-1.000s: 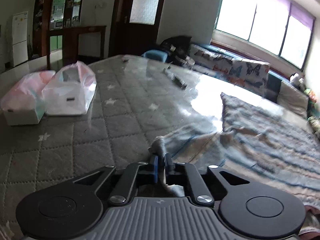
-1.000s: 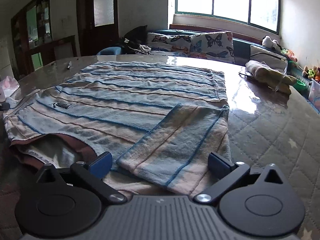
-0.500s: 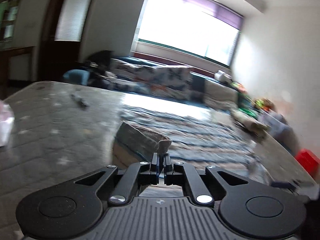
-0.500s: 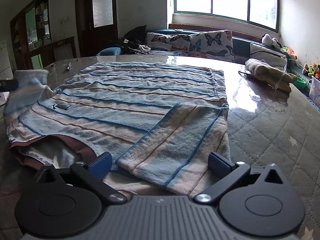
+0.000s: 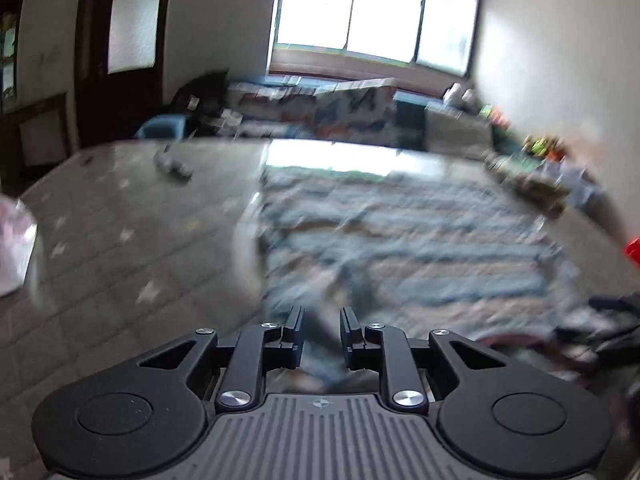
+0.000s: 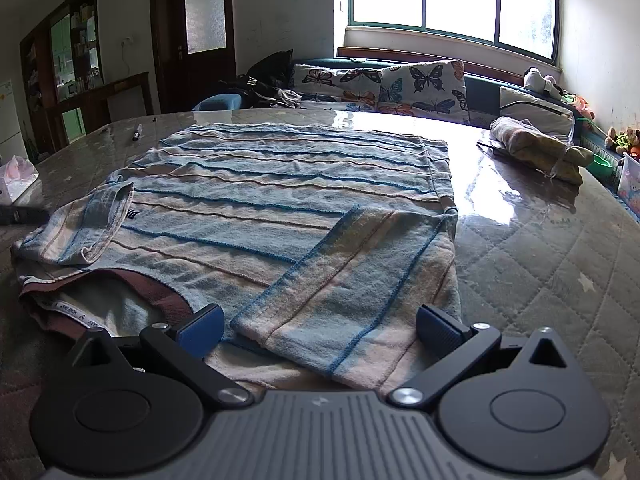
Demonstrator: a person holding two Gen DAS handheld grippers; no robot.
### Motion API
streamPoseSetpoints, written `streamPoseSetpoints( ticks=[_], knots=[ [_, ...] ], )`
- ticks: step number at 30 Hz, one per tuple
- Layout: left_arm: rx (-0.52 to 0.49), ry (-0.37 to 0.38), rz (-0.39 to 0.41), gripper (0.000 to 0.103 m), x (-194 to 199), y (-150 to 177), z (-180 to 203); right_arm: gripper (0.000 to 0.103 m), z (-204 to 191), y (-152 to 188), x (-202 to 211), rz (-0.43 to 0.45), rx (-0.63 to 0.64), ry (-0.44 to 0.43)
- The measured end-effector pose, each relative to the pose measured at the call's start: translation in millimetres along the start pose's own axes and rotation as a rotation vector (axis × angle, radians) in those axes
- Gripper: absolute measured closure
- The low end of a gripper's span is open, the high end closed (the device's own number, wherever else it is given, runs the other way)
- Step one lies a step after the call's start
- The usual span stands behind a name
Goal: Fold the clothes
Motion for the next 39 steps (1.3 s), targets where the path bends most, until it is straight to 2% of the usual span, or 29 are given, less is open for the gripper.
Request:
streamPoseSetpoints(
  ticks=[3,7,9,14,18,23,26,30,33,34,39],
  knots=[
    [0.003,0.014,-0.02,0.08,-2,11,-6,0.0,0,0,0,-0.001,0.001,0.001],
    [-0.002,0.043,-0.006,0.066,6,12,-4,0.0,-1,-2,-1,-0.009,0.007,0.009],
    [-0.001,0.056,0.008,0.063,10,9,-6,0.0,-3,-5,0,-0.022,0.004,0.029],
    [-0.003,0.072,0.011,0.062,9,7,-10,0.0,-15,-30,8,-0.012,0.003,0.032],
    [0.008,0.072,-0.009,0.062,5,13,-19,0.0,-44,-53,3,-0.002,0.067,-0.023],
    [0.026,0.089,-0.022,0.059,6,18,-29,0.0,-106,-78,-25,-0.028,0.193,-0.108],
    [0.023,0.099,-0.022,0.058,7,18,-31,0.0,-137,-82,-46,-0.055,0.236,-0.149],
    [0.004,0.1,-0.019,0.058,7,19,-30,0.0,-158,-75,-68,-0.111,0.254,-0.171],
    [-0.015,0.102,-0.014,0.058,7,19,-29,0.0,-159,-67,-75,-0.147,0.273,-0.129],
    [-0.018,0.103,-0.013,0.058,7,20,-29,0.0,-154,-64,-75,-0.157,0.279,-0.085],
    [-0.011,0.112,-0.018,0.058,6,19,-31,0.0,-130,-64,-63,-0.172,0.242,-0.016]
  ],
)
Point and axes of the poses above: each gripper's, at about its wrist camera, not at the fingertips, and x roughly against the way its jaws point, z to its right, y to its underside, the point moved 4 cm from there along -x, roughly the way its jaws point, and after that the axes turned 5 degrees about -y, right-handed, at the moved point
